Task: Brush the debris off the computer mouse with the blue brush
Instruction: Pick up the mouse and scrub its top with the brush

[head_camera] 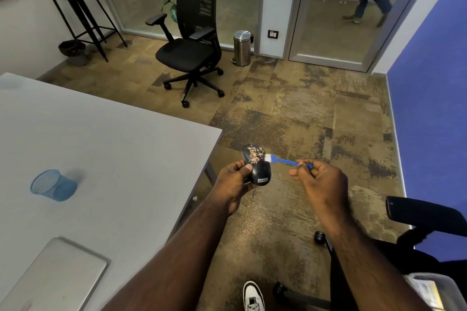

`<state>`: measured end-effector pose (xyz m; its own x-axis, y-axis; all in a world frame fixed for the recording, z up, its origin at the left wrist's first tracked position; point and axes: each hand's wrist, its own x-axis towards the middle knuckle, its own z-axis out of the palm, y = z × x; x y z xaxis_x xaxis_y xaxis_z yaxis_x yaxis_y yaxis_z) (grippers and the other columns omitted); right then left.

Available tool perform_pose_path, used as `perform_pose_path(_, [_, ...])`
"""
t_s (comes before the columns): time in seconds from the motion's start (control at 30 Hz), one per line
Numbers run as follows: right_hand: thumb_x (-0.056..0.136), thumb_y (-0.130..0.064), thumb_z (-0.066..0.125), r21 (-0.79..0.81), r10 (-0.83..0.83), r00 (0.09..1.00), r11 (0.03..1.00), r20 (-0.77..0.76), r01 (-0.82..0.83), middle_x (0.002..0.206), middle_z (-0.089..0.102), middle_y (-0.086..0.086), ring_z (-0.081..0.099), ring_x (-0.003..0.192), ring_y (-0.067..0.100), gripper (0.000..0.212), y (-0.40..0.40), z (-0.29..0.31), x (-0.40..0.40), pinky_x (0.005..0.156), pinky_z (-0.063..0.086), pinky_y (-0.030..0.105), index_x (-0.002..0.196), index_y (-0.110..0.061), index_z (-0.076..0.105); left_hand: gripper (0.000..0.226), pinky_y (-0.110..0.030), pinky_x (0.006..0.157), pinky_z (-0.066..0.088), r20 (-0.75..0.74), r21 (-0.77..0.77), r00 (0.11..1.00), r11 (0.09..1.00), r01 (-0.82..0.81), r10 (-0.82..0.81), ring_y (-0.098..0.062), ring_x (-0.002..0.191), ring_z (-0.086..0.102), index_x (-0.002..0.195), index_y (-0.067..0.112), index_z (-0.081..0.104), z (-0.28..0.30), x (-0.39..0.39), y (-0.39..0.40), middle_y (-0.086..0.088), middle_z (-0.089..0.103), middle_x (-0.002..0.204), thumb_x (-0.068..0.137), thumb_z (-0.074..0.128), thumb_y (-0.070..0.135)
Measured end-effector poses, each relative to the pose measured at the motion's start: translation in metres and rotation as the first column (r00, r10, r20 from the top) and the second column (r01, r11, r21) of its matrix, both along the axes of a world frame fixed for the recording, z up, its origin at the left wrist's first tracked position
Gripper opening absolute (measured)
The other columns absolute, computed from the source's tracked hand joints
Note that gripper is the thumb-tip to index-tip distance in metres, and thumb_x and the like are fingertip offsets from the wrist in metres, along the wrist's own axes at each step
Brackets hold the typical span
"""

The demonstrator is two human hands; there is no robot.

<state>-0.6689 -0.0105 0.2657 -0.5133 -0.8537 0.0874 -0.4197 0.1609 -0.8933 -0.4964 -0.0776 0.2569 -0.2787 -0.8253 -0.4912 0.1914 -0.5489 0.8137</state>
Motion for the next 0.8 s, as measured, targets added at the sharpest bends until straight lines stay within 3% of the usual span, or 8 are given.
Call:
perform_pose_path(0.07, [0.091,-0.022,0.064,-0.014,-0.011,1.000,1.000,-0.008,0.011,0.069,0.071,-0.034,0.067,0.047,0.007,0.013,-0.002,0.000,-0.004,0.038,0.043,0.020,0.098,-0.021,0.075,0.025,-0.022,0.061,0.056,-0.007,0.003,1.000,1.000,0.006,-0.006,-0.010,0.074,0.069,0.102,0.009,0.068,0.000,0.000,0.001,-0.003,0.074,0.088,0.099,0.043,0.007])
perform_pose_path(0.17, [0.090,-0.020,0.066,-0.003,0.059,0.998,0.998,-0.014,-0.059,0.066,0.070,-0.034,0.067,0.054,-0.010,0.011,-0.001,0.003,-0.001,0.044,0.044,0.007,0.092,-0.028,0.073,0.025,-0.022,0.061,0.056,-0.015,0.005,1.000,1.000,0.008,-0.008,-0.009,0.072,0.069,0.104,0.008,0.067,0.001,0.000,0.001,-0.003,0.074,0.086,0.099,0.043,0.006])
perform_pose_path(0.3, [0.093,-0.022,0.063,0.035,-0.026,0.999,0.999,-0.034,0.027,0.064,0.073,-0.021,0.074,0.061,0.006,0.012,-0.009,0.000,-0.011,0.052,0.058,0.027,0.092,-0.023,0.075,0.024,-0.023,0.061,0.056,-0.008,0.003,1.000,1.000,0.012,-0.012,-0.010,0.073,0.068,0.102,0.008,0.067,0.001,0.000,0.001,-0.003,0.073,0.085,0.099,0.043,0.007])
perform_pose_path(0.37, [0.093,-0.021,0.063,0.007,0.003,1.000,1.000,-0.013,-0.003,0.067,0.075,-0.021,0.074,0.065,0.001,0.012,-0.012,0.000,-0.011,0.057,0.057,0.018,0.091,-0.021,0.075,0.025,-0.023,0.062,0.056,-0.006,0.000,1.000,1.000,0.014,-0.014,-0.010,0.073,0.067,0.098,0.010,0.068,0.000,0.000,0.001,-0.002,0.073,0.084,0.099,0.043,0.007])
perform_pose_path(0.43, [0.092,-0.020,0.064,0.025,0.045,0.999,0.999,-0.009,-0.045,0.064,0.073,-0.026,0.071,0.064,-0.008,0.011,-0.014,0.000,-0.009,0.056,0.050,0.005,0.091,-0.023,0.074,0.026,-0.023,0.064,0.056,-0.003,-0.003,1.000,1.000,0.019,-0.019,-0.010,0.074,0.067,0.097,0.012,0.069,-0.001,0.000,0.001,-0.001,0.074,0.083,0.099,0.044,0.008])
perform_pose_path(0.57, [0.093,-0.022,0.063,0.046,-0.032,0.999,0.998,0.013,0.031,0.062,0.073,-0.020,0.072,0.064,-0.006,0.011,-0.021,0.000,-0.014,0.053,0.050,0.008,0.090,-0.025,0.074,0.025,-0.026,0.069,0.055,-0.001,0.003,1.000,1.000,0.028,-0.028,-0.012,0.077,0.067,0.099,0.012,0.069,-0.003,0.001,0.000,-0.003,0.074,0.085,0.099,0.044,0.009])
perform_pose_path(0.7, [0.091,-0.021,0.064,0.053,0.050,0.998,0.997,0.039,-0.052,0.064,0.073,-0.026,0.072,0.064,-0.008,0.010,-0.022,0.002,-0.009,0.054,0.050,0.005,0.088,-0.027,0.072,0.026,-0.028,0.073,0.055,-0.012,0.003,0.999,0.999,0.034,-0.034,-0.013,0.080,0.067,0.098,0.012,0.069,-0.004,0.001,-0.002,-0.002,0.074,0.086,0.099,0.044,0.008])
perform_pose_path(0.8, [0.092,-0.021,0.063,0.079,-0.028,0.999,0.997,0.032,0.025,0.058,0.070,-0.028,0.070,0.062,-0.011,0.010,-0.026,0.003,-0.013,0.051,0.049,0.008,0.090,-0.026,0.071,0.025,-0.032,0.078,0.054,-0.013,0.002,0.999,0.999,0.040,-0.040,-0.016,0.084,0.066,0.101,0.012,0.069,-0.006,0.001,-0.003,-0.006,0.073,0.092,0.099,0.044,0.008])
